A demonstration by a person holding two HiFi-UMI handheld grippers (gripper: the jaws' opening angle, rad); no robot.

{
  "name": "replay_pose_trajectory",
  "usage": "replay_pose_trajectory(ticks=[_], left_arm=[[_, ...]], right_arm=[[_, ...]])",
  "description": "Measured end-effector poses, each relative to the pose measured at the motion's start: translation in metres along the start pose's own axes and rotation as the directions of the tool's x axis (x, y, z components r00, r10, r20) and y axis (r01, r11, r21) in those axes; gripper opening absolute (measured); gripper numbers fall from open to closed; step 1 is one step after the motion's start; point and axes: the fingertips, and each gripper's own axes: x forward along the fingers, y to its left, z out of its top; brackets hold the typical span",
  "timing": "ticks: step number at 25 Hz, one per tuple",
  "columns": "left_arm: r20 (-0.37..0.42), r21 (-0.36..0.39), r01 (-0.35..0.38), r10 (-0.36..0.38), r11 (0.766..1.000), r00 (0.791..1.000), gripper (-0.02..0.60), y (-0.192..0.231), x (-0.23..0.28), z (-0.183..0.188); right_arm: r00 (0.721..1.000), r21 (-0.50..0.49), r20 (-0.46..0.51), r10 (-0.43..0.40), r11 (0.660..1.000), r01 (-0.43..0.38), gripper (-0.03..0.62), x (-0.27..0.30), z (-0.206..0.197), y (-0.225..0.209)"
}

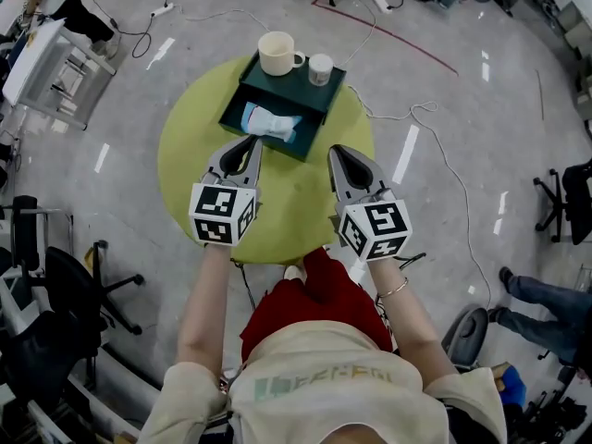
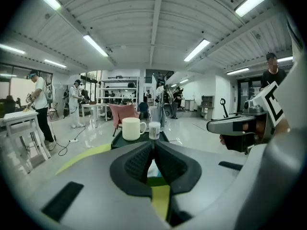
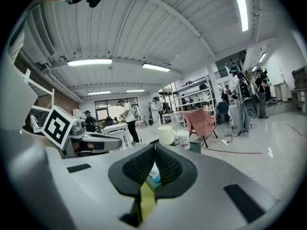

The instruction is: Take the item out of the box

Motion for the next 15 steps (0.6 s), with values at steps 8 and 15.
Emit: replay_pose_trajectory(ticks=[8,15], left_arm=[[-0.092,0.046,0.038,-0.034,0.998,0.995,0.028,0.002,0.036,-0.015],[-0.153,0.064,0.048,-0.037,0.997,0.988,0.049,0.005,0.061,-0.028]], right_arm=[[0.999,0.012,-0.032,0.008,1.000,-0.008,0.037,0.020,-0.009,-0.015],[0.999,0.028,-0.051,0.011,1.000,-0.010,0.037,0.032,-0.017,-0.026]])
